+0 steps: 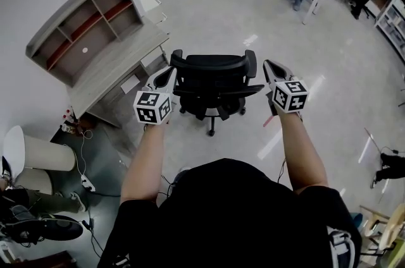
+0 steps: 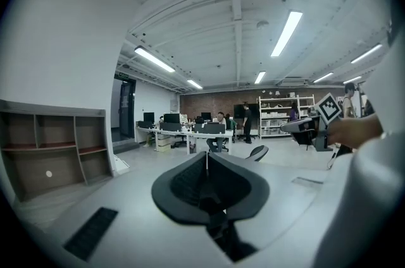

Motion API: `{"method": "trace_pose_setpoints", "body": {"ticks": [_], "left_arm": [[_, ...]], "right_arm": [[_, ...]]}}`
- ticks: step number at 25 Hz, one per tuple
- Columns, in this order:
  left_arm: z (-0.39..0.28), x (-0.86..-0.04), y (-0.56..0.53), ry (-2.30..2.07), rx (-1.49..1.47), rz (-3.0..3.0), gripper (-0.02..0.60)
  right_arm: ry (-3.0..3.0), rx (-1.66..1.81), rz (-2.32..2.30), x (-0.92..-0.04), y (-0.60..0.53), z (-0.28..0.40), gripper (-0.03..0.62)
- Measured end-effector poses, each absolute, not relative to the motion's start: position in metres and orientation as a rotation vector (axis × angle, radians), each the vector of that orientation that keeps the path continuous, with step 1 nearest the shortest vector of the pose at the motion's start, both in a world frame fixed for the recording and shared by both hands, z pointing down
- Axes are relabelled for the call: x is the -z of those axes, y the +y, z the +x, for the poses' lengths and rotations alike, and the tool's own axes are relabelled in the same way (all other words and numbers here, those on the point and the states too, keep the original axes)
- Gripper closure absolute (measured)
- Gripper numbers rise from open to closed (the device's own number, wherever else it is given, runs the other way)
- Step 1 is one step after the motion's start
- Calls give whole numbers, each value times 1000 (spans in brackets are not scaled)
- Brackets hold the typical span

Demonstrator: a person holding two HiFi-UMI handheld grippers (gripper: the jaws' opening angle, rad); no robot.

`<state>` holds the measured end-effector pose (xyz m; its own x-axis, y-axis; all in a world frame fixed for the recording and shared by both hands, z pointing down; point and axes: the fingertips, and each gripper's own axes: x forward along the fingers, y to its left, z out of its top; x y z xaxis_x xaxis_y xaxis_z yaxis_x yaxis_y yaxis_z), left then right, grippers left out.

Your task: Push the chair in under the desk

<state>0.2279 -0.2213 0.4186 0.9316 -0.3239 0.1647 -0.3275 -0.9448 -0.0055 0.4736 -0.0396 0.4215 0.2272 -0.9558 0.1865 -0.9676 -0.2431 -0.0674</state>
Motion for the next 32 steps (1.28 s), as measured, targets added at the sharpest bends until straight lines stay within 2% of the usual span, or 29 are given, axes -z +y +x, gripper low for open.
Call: {"method": "trace_pose_setpoints", "body": {"ticks": [22,29,32], "left_arm": [[214,-439,-249,-447,-315,3081,563],[219,-460,-260,-408,-436,3108,561],[220,-474,-264,-380,-499,3116,561]], "right_arm": [[-1831,-311,2392,-434,-59,451,598],[-1870,-386,2330,-454,-63,451,595],[-1885,-429,2288,-468,-65,447,555]]}}
